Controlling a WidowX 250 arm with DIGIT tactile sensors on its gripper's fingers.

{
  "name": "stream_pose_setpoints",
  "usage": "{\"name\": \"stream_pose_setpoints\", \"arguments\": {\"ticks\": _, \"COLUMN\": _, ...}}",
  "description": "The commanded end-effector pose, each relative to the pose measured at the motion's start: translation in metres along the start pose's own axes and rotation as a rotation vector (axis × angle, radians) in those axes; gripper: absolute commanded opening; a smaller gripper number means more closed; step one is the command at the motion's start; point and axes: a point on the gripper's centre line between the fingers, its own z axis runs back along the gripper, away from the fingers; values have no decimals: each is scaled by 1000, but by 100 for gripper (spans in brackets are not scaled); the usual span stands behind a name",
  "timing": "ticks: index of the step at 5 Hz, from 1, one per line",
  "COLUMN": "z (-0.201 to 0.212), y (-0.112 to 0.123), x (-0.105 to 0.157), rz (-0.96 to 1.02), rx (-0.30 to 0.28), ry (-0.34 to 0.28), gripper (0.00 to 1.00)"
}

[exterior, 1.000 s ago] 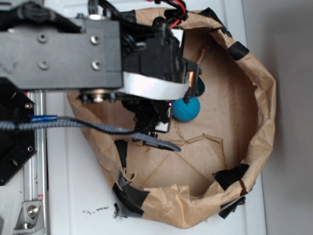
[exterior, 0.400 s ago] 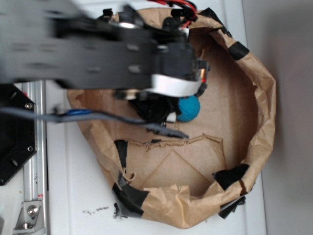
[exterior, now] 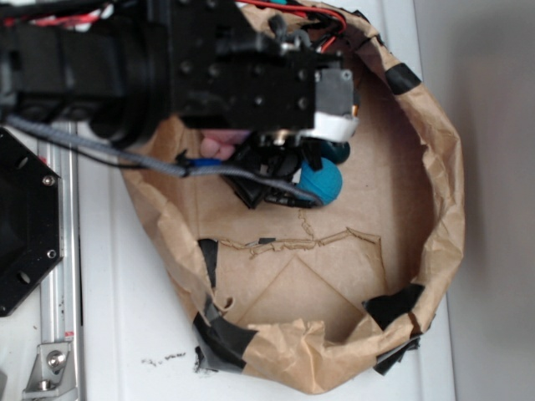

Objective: Grab the plastic pickle.

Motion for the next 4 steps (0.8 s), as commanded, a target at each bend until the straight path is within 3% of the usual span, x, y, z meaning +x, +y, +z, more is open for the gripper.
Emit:
{"name": "stream_pose_setpoints", "arguments": {"ticks": 1, "z": -10, "y": 11, "x": 13, "rz": -28, "rx": -37, "ry": -51, "gripper": 100}}
{"name": "stream_pose_setpoints", "arguments": {"ticks": 2, "z": -28, "y": -8, "x": 20, "rz": -134, "rx": -108, "ry": -57, "gripper": 100}}
{"name": "stream_pose_setpoints", "arguments": {"ticks": 3, "z": -43, "y": -17, "x": 22, "rz": -194, "rx": -156, "ry": -25, "gripper": 100}}
{"name": "stream_pose_setpoints", "arguments": {"ticks": 4, "z": -43, "y": -21, "x": 21, "rz": -191, "rx": -174, "ry": -1, "gripper": 19}}
